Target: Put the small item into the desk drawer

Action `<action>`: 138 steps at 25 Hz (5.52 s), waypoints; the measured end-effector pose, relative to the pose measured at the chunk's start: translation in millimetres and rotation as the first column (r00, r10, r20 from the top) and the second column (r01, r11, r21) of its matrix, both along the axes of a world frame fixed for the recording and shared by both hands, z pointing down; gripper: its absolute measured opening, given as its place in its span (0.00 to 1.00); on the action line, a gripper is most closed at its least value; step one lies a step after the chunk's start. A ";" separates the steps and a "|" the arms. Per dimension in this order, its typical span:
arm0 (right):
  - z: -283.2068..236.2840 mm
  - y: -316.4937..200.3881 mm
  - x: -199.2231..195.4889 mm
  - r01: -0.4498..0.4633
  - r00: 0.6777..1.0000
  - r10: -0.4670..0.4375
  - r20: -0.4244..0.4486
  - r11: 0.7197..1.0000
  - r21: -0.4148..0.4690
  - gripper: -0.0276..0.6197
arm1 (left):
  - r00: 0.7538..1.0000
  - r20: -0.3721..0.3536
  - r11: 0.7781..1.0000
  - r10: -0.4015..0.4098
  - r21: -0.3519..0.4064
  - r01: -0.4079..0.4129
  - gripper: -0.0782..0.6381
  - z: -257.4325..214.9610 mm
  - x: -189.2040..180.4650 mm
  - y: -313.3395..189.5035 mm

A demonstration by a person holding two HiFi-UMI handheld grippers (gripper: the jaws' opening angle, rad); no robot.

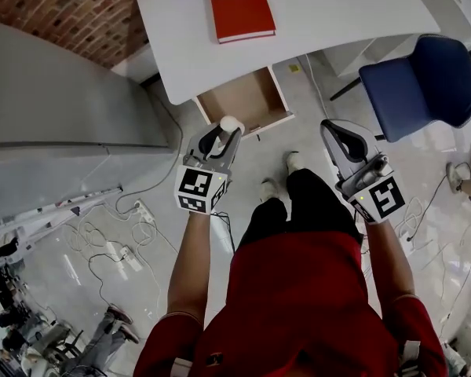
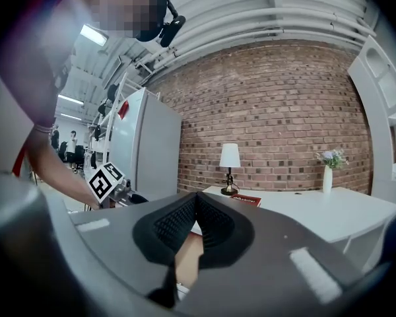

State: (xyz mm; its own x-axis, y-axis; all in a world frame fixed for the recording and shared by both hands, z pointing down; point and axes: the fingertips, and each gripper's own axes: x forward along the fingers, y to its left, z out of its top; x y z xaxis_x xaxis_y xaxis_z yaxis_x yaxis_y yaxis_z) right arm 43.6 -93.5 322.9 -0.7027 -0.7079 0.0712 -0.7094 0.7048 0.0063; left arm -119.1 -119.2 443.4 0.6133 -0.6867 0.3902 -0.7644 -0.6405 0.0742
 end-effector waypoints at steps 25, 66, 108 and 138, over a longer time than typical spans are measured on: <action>121.1 -139.5 21.4 0.104 0.993 -0.113 -0.038 0.975 -0.197 0.06 | 0.983 0.180 0.874 0.021 -0.481 0.070 0.30 258.7 12.5 -126.0; 156.4 -167.1 29.0 0.117 0.984 -0.146 -0.099 0.960 -0.253 0.06 | 0.975 0.221 0.705 -0.019 -0.689 0.170 0.38 362.8 9.7 -132.3; -20.9 -30.5 -31.5 0.165 0.982 -0.161 0.096 0.986 -0.035 0.06 | 0.992 -0.107 0.938 -0.066 0.332 0.099 0.11 -143.5 45.4 -7.3; -24.6 -20.1 -12.6 0.139 0.985 -0.136 0.108 0.990 -0.021 0.06 | 0.991 -0.108 0.930 -0.080 0.350 0.114 0.11 -148.2 52.6 2.2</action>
